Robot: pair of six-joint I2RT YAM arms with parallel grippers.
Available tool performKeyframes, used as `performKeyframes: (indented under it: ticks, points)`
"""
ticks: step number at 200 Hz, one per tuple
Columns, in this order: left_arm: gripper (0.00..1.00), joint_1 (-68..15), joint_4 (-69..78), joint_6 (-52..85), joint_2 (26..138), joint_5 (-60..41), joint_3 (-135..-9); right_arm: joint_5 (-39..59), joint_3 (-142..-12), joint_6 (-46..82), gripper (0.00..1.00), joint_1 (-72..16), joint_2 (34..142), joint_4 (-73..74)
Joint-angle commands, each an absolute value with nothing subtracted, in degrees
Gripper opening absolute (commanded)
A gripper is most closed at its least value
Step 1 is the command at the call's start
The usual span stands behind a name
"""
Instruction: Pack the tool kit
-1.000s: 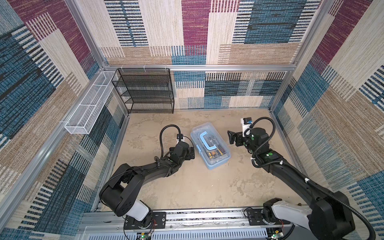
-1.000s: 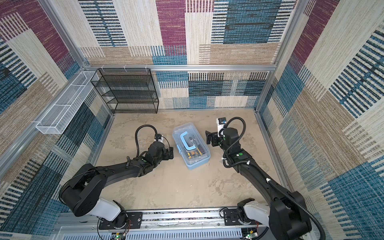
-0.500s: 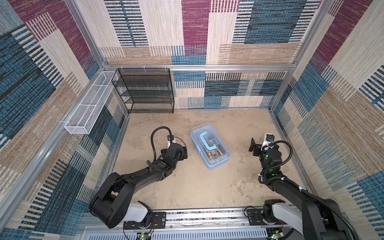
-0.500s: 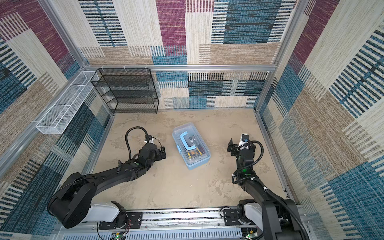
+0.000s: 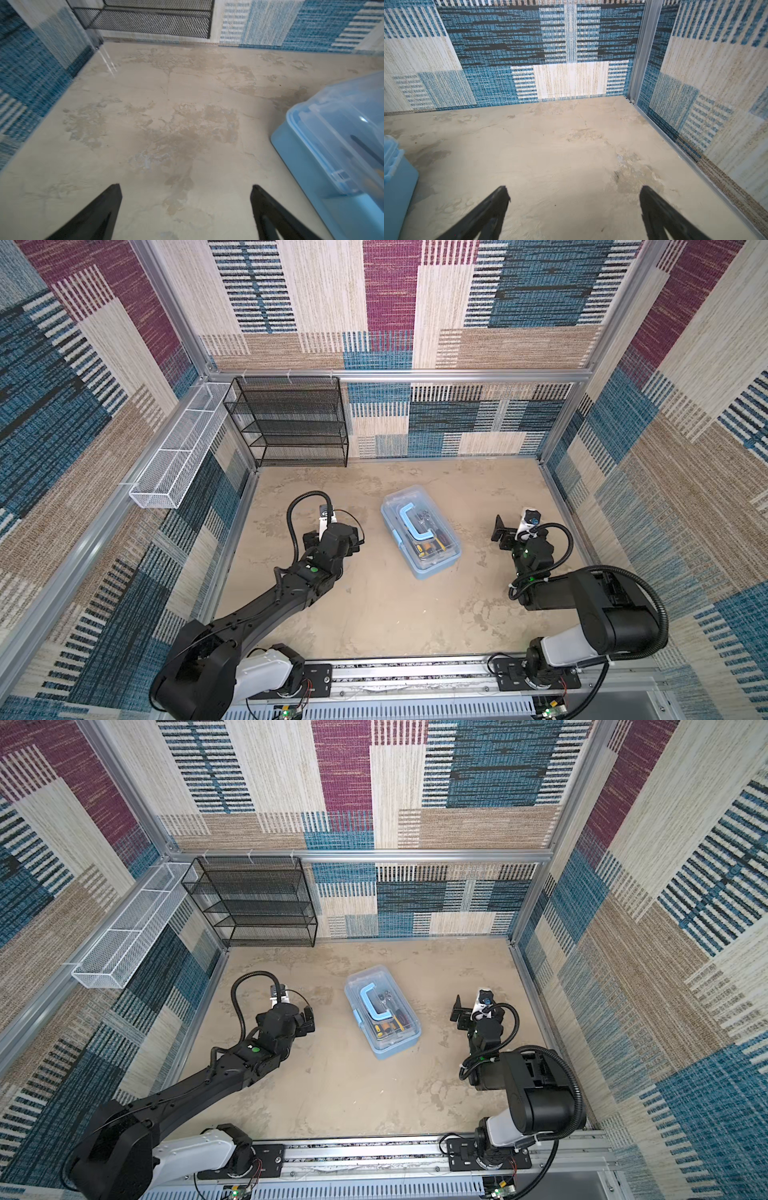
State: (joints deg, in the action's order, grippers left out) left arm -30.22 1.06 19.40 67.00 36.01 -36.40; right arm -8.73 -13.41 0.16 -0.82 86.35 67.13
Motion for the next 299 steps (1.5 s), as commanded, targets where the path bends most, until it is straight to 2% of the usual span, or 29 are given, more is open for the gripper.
performKeyframes:
  ticks: [1,11,38,71,94,132,150,167,185,209,218,263,299]
  points:
    - [0.99,-28.92,-1.04,14.23,63.82,42.08,-35.12,-4.17,-11.08,-0.21,1.00,-0.18,88.95,77.12]
    - [0.99,-28.26,-1.05,12.73,62.34,43.02,-34.48,-3.79,-11.93,0.09,1.00,-0.10,87.74,73.14]
    - [0.99,-26.19,1.23,8.02,59.97,44.34,-32.95,-3.67,-11.60,0.00,1.00,-0.01,88.45,75.05]
    - [0.99,-20.94,7.35,5.92,62.35,46.37,-30.51,-3.62,-11.60,0.00,1.00,-0.02,88.15,74.72]
    - [0.99,-16.95,18.00,3.77,66.86,41.80,-26.75,-3.55,-11.56,0.01,1.00,0.00,87.96,74.45]
    - [1.00,-13.46,36.39,1.90,78.07,40.07,-24.07,-3.60,-11.49,0.00,1.00,0.00,88.02,74.53]
    - [0.99,-12.17,35.81,-0.10,80.72,32.33,-26.59,-3.56,-11.50,0.00,1.00,0.00,88.02,74.53]
    - [0.95,-11.70,31.34,-0.96,82.71,31.05,-29.42,-3.59,-11.50,0.00,1.00,0.00,87.96,74.53]
    - [0.92,-11.32,34.38,-3.06,82.98,30.43,-28.52,-3.56,-11.50,-0.02,1.00,-0.01,87.91,74.53]
    - [0.93,-9.71,49.95,-3.92,84.25,28.23,-21.98,-3.60,-11.44,0.00,1.00,0.00,88.03,74.53]
    - [0.96,-9.17,57.38,-4.46,86.04,28.70,-19.71,-3.55,-11.46,0.00,1.00,0.00,87.98,74.53]
    - [0.97,-4.29,42.56,-0.67,85.49,18.40,-25.70,-3.53,-11.48,0.00,1.00,-0.04,87.97,74.53]
    - [0.97,-0.97,41.42,1.71,86.02,13.17,-26.41,-3.59,-11.44,0.00,1.00,-0.04,87.98,74.53]
